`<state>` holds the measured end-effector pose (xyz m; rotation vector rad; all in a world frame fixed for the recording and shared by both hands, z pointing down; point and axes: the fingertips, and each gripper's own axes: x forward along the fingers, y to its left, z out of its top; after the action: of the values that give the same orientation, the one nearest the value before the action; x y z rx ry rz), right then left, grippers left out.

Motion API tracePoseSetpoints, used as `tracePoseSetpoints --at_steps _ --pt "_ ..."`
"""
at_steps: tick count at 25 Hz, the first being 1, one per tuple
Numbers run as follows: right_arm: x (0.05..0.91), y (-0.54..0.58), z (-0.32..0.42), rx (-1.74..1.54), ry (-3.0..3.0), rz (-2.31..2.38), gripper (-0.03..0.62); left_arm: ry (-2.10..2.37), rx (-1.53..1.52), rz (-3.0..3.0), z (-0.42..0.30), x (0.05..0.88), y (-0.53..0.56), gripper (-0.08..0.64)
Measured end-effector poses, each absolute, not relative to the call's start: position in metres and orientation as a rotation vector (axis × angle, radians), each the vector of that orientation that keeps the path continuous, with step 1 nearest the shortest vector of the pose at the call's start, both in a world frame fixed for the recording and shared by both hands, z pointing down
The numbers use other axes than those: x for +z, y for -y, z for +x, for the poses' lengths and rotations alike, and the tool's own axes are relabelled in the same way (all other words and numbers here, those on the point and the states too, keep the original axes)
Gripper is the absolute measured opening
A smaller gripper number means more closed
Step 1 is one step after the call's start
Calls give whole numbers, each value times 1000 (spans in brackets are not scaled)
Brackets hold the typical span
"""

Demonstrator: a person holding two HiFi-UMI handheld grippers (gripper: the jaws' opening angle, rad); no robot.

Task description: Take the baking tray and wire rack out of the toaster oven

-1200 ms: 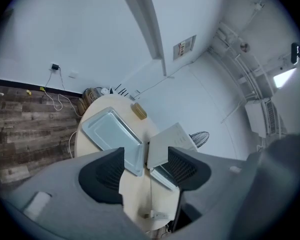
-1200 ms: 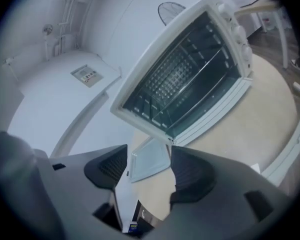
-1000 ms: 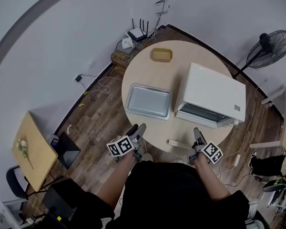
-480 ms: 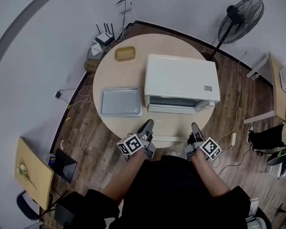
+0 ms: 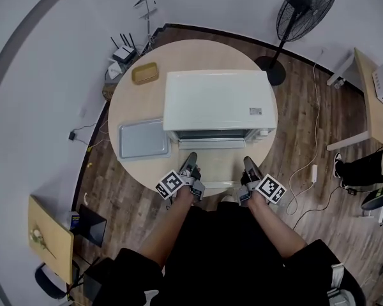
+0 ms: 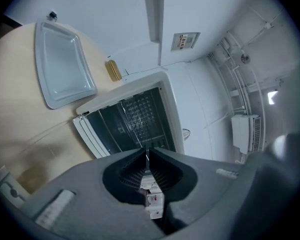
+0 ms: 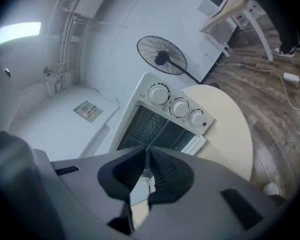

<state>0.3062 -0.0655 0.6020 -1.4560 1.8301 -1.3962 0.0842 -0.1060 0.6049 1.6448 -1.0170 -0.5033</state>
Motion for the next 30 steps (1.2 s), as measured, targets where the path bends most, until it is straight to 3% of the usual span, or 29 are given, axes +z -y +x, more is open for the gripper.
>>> tracePoseSetpoints --at_steps 8,10,12,17,30 --pt "613 115 298 -1404 -1885 -1267 40 1062 -591 1589 102 630 139 29" --pt "621 130 294 -1420 -1882 -1262 125 1063 -592 1578 104 638 149 31" --pt "632 140 297 -1437 -1862 -1274 148 1058 -607 1566 107 644 156 34" --pt "647 178 298 -1456 -1764 -1300 188 1077 -678 1529 100 645 189 193" --pt "669 225 301 -1481 -1590 -1338 192 974 -768 1443 113 655 238 205"
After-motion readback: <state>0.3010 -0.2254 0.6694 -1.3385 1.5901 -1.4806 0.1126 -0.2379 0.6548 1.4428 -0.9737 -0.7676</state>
